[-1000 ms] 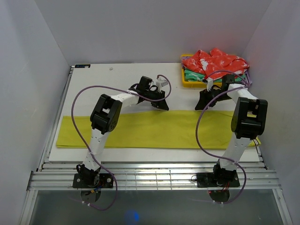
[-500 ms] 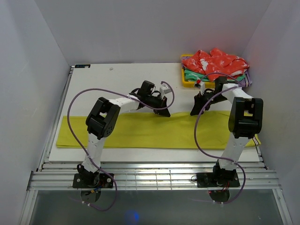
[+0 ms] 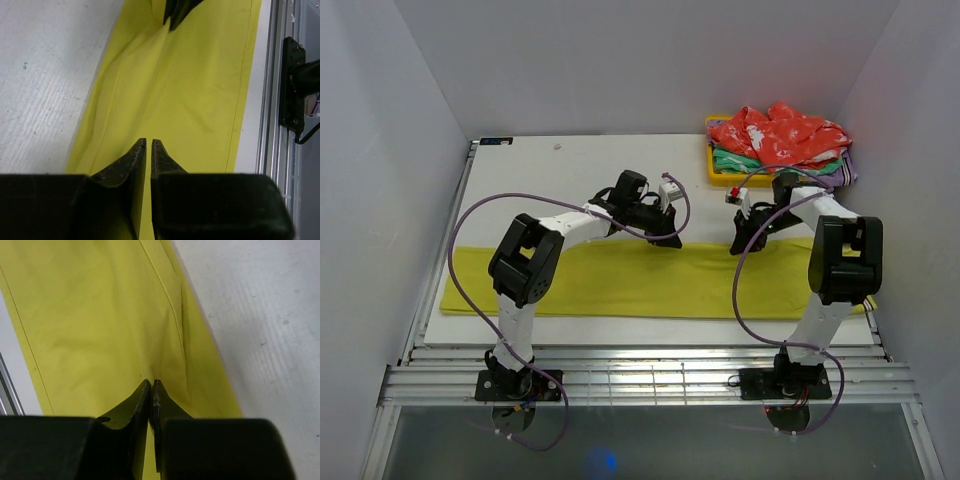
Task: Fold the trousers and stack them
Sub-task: Fold the trousers
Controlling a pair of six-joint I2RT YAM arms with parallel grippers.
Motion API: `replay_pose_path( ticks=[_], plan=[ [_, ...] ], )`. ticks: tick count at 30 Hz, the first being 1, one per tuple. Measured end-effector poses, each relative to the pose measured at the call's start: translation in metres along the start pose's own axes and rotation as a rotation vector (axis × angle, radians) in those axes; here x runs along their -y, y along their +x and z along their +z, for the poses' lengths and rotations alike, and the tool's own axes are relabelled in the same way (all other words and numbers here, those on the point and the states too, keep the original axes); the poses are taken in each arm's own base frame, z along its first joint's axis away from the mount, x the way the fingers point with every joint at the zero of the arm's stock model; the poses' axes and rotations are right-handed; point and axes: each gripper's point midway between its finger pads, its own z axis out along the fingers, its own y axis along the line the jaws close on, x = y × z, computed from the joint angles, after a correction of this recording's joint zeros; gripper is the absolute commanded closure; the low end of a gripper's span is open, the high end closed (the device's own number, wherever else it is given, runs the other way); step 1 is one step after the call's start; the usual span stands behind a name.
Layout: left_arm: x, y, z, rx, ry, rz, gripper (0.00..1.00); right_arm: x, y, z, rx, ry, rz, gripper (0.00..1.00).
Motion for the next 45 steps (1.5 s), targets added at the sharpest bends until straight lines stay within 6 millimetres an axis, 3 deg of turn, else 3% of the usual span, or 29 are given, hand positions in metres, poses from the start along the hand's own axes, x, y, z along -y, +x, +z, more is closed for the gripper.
replay_pose_path(
  ticks=[7, 13, 14, 15, 20, 28, 37, 45],
  plan=[
    [0.007, -0.021, -0.009, 0.051, -0.036, -0.020, 0.70, -0.044, 0.025, -0.001, -0.058, 0.046, -0.158, 0.92],
    [0.012, -0.028, -0.011, 0.086, -0.042, -0.111, 0.53, -0.058, 0.053, 0.014, -0.092, 0.152, -0.305, 0.92],
    [0.013, -0.027, -0.010, 0.086, -0.040, -0.138, 0.45, -0.058, 0.056, 0.017, -0.095, 0.184, -0.340, 0.92],
    [0.014, -0.024, -0.009, 0.087, -0.037, -0.157, 0.44, -0.058, 0.057, 0.018, -0.093, 0.208, -0.366, 0.92],
    [0.029, -0.005, 0.003, 0.057, -0.012, -0.263, 0.43, -0.055, 0.059, 0.024, -0.069, 0.348, -0.502, 0.92],
    [0.055, -0.002, 0.025, 0.040, 0.022, -0.333, 0.39, -0.043, 0.049, 0.025, -0.031, 0.467, -0.586, 0.92],
    [0.031, 0.021, 0.048, 0.022, -0.037, -0.455, 0.32, -0.042, 0.048, 0.025, -0.010, 0.506, -0.644, 0.92],
    [0.025, 0.007, 0.054, 0.103, -0.042, -0.457, 0.32, -0.047, 0.052, 0.025, -0.013, 0.530, -0.730, 0.92]
  ],
)
